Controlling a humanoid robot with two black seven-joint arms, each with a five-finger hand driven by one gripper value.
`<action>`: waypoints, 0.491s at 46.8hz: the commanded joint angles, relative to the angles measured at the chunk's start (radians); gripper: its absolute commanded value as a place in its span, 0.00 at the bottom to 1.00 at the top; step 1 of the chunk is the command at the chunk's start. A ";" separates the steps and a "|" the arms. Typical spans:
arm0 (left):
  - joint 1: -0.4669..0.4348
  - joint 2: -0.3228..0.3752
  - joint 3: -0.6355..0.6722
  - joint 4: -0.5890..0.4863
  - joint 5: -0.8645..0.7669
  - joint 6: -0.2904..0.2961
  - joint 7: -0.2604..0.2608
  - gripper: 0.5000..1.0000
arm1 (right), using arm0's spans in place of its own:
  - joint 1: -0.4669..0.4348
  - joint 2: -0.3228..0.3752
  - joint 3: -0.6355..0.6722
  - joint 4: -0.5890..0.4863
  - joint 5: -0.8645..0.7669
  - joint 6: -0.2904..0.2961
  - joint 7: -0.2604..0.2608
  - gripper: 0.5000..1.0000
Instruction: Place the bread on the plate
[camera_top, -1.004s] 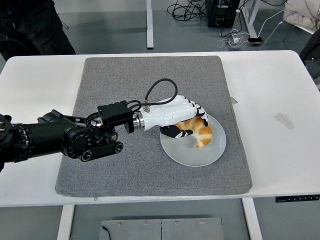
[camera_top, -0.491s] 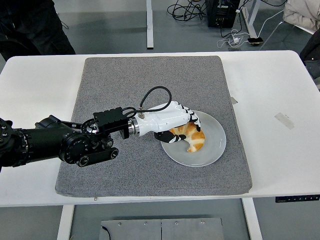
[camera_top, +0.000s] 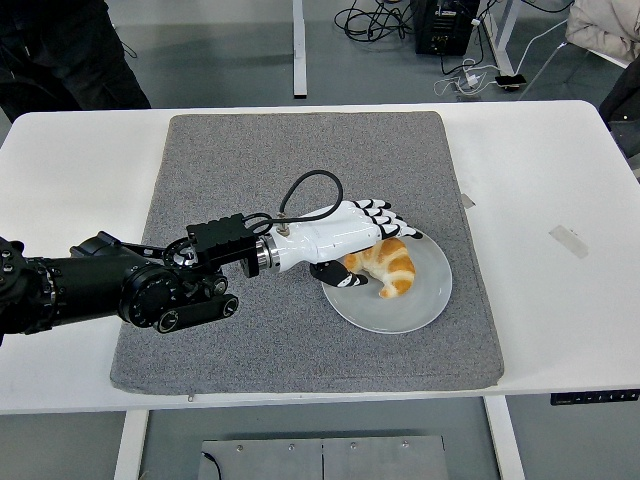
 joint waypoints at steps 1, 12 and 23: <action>-0.004 0.007 -0.003 -0.007 -0.001 -0.004 -0.038 0.92 | 0.000 0.000 0.000 0.000 0.000 0.000 0.000 1.00; -0.036 0.052 -0.009 -0.072 -0.018 -0.011 -0.075 0.93 | 0.000 0.000 0.000 0.000 0.000 0.000 0.000 1.00; -0.039 0.159 -0.176 -0.155 -0.118 -0.014 -0.120 0.92 | 0.000 0.000 0.000 0.000 0.000 0.000 0.000 1.00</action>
